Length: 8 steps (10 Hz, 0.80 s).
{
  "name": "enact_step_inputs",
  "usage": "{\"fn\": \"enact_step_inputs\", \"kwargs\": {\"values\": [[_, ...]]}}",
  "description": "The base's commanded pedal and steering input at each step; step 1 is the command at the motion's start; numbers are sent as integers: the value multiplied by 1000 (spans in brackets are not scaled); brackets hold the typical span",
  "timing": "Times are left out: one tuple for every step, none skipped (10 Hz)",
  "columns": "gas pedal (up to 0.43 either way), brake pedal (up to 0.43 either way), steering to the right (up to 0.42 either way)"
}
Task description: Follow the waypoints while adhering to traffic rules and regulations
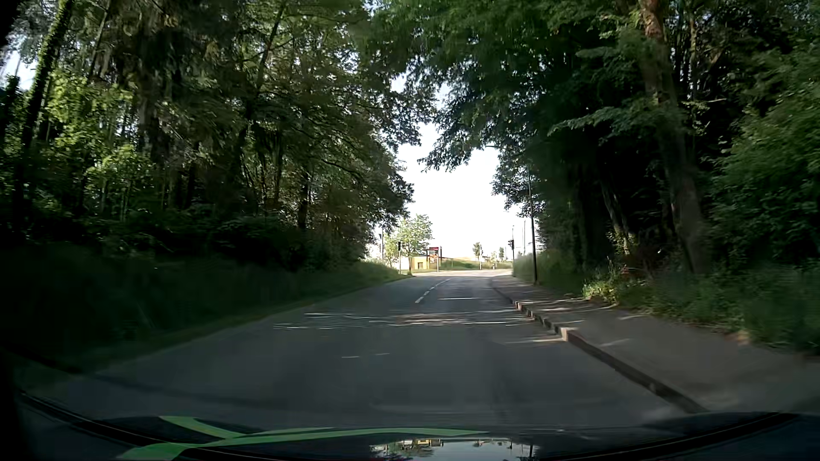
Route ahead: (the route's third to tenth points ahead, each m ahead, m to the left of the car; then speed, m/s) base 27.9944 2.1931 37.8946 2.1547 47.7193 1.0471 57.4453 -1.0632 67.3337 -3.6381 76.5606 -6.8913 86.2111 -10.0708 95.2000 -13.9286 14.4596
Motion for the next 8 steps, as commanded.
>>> {"fn": "enact_step_inputs", "kwargs": {"values": [[39, 0, 9], [0, 0, 9], [0, 0, 9], [0, 0, 7], [0, 0, 5], [0, 0, 5], [0, 0, 5], [0, 0, 5]]}}
